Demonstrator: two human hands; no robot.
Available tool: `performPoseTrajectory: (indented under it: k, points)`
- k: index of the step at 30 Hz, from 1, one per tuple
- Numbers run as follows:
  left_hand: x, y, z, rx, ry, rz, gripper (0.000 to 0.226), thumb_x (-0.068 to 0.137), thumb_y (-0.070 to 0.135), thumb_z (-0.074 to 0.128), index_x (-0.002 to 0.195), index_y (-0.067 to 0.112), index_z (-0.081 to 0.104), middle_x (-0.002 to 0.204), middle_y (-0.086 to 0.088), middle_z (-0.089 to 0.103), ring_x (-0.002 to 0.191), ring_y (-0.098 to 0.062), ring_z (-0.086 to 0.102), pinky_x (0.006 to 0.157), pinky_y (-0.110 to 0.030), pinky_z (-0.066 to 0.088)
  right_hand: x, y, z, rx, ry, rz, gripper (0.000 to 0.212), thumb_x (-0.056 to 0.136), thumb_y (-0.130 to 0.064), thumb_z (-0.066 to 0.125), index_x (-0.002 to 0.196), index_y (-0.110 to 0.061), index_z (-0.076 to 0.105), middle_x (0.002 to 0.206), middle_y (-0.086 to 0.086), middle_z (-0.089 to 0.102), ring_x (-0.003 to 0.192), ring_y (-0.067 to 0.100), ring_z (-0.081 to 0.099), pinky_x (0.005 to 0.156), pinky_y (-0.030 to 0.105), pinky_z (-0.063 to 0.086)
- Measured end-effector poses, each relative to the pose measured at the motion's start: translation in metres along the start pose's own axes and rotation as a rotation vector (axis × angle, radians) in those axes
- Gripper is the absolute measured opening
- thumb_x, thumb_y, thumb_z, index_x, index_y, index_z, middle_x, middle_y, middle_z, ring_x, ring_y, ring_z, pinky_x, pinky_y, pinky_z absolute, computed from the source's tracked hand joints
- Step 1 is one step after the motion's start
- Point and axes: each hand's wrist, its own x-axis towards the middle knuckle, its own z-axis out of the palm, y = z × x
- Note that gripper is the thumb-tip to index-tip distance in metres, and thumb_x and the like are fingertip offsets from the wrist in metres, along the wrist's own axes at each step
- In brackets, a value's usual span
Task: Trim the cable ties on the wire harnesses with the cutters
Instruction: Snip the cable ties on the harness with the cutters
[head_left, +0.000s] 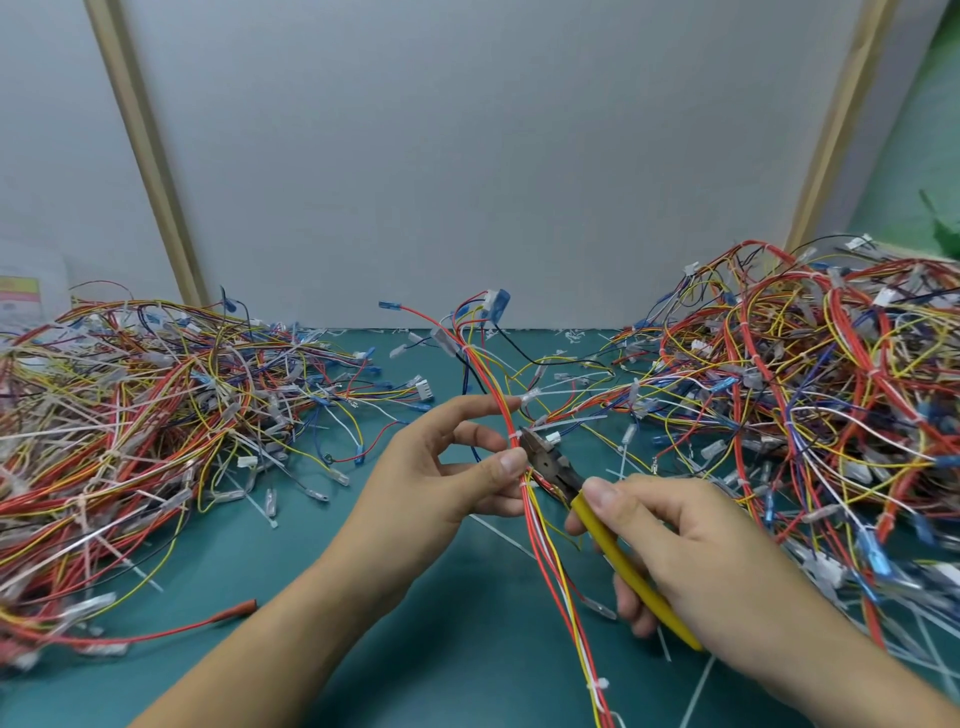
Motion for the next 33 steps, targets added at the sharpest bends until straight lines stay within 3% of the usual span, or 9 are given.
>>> performPoseTrajectory:
  k: [10,16,19,22,25,27,30,33]
  points:
    - [0.0,0.001,0.001,-0.004,0.013,-0.018,0.036,0.081,0.007,0.072,0.115,0.019,0.072,0.09,-0.007,0.055,0.068,-0.025,0.067,0.068,-0.029,0.058,-0.004,0.001,0.003,0.023,0.018,-0.037,0.053,0.082,-0.07,0.041,0.082,-0.026,0.071,0.05,0.006,0.056,0.042,0.022,0.056,0.041,0.029,0.048]
    - [0.001,0.001,0.0,0.0,0.042,-0.043,0.025,0.081,0.002,0.076,0.104,0.013,0.074,0.087,-0.003,0.06,0.071,-0.022,0.067,0.066,-0.027,0.057,-0.001,0.001,0.002,0.083,0.11,-0.072,0.049,0.076,-0.069,0.044,0.085,-0.029,0.071,0.049,0.004,0.056,0.046,0.017,0.056,0.047,0.028,0.052]
    - [0.003,0.0,0.0,-0.04,0.096,-0.097,0.029,0.07,0.021,0.083,0.089,0.003,0.071,0.082,0.0,0.069,0.078,-0.015,0.066,0.069,-0.022,0.054,0.0,0.0,0.0,0.118,0.171,-0.109,0.047,0.075,-0.067,0.05,0.087,-0.026,0.07,0.055,0.007,0.063,0.048,0.016,0.059,0.048,0.021,0.049]
    - [0.005,-0.006,-0.002,-0.017,0.188,-0.194,0.035,0.073,0.038,0.072,0.081,0.004,0.067,0.078,-0.002,0.067,0.079,-0.017,0.058,0.079,-0.034,0.05,0.001,0.002,0.0,0.126,0.217,-0.137,0.029,0.084,-0.053,0.061,0.09,-0.026,0.069,0.065,0.012,0.065,0.053,0.017,0.065,0.05,0.02,0.052]
    - [0.008,-0.012,-0.004,0.052,0.286,-0.205,0.026,0.085,0.026,0.071,0.08,0.002,0.063,0.079,-0.009,0.066,0.079,-0.022,0.061,0.086,-0.039,0.054,0.005,0.006,0.0,0.158,0.27,-0.166,0.009,0.089,-0.03,0.068,0.089,-0.022,0.07,0.077,0.011,0.066,0.055,0.017,0.067,0.053,0.026,0.057]
    - [0.009,-0.012,-0.003,-0.003,0.325,-0.197,0.018,0.089,0.012,0.068,0.084,-0.005,0.061,0.086,-0.015,0.073,0.083,-0.022,0.071,0.079,-0.031,0.061,0.007,0.007,0.001,0.194,0.276,-0.181,0.004,0.09,-0.022,0.068,0.091,-0.021,0.071,0.076,0.007,0.068,0.059,0.016,0.068,0.055,0.026,0.057]
    - [0.007,-0.008,-0.002,-0.074,0.348,-0.135,0.019,0.089,-0.002,0.064,0.076,0.003,0.051,0.087,-0.025,0.074,0.086,-0.029,0.075,0.066,-0.024,0.06,0.008,0.008,0.001,0.232,0.27,-0.215,0.01,0.09,-0.015,0.068,0.094,-0.024,0.071,0.075,0.004,0.072,0.065,0.015,0.071,0.06,0.021,0.056]
    - [0.005,-0.006,0.0,-0.114,0.347,-0.084,0.031,0.087,-0.007,0.065,0.073,0.01,0.042,0.081,-0.028,0.072,0.081,-0.034,0.075,0.063,-0.026,0.06,0.006,0.006,0.002,0.297,0.206,-0.257,0.015,0.089,-0.012,0.068,0.093,-0.025,0.073,0.078,0.007,0.073,0.07,0.02,0.073,0.066,0.027,0.06]
